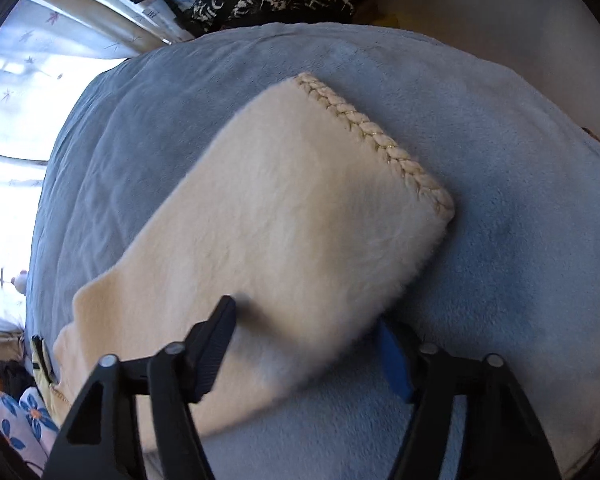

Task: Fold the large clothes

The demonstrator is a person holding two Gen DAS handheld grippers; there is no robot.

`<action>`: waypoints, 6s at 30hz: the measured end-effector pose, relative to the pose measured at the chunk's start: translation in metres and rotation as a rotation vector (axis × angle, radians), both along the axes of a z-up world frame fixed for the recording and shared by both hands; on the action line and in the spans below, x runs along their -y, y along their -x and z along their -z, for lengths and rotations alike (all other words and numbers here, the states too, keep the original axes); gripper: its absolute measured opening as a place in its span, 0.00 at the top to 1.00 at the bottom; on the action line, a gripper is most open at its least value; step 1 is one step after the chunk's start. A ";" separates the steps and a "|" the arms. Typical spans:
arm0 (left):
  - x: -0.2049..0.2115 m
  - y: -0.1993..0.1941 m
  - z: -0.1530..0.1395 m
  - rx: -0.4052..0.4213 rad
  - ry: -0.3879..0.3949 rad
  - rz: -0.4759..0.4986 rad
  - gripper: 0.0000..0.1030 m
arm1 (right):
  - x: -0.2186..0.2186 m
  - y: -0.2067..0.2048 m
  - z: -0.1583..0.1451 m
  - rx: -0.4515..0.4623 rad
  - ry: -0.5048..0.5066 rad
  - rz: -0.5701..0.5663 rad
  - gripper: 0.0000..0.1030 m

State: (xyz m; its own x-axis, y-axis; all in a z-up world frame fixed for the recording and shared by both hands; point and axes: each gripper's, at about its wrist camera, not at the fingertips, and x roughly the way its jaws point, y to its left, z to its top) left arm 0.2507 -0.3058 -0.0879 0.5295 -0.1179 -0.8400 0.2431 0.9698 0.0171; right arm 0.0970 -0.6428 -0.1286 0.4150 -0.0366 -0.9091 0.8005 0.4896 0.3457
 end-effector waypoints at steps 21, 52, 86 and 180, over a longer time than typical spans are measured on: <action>-0.209 0.011 -0.050 0.086 0.126 -0.165 0.26 | -0.340 -0.080 -0.106 0.331 0.408 -0.835 0.78; -0.147 -0.022 0.055 -0.316 0.343 0.069 0.86 | -0.348 0.009 -0.018 0.192 0.096 -0.702 0.55; -0.364 -0.079 0.042 -0.173 0.284 -0.167 0.52 | -0.297 -0.101 -0.051 0.178 0.216 -0.684 0.53; -0.345 0.188 -0.096 0.085 0.053 -0.197 0.37 | -0.456 0.058 -0.085 0.186 0.184 -0.815 0.86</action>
State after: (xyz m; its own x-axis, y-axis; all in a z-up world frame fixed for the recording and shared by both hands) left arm 0.0630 0.0394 0.0079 0.6152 -0.0479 -0.7869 0.0489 0.9985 -0.0226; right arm 0.0393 -0.1866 -0.0435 0.5181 0.1973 -0.8323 0.1125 0.9489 0.2949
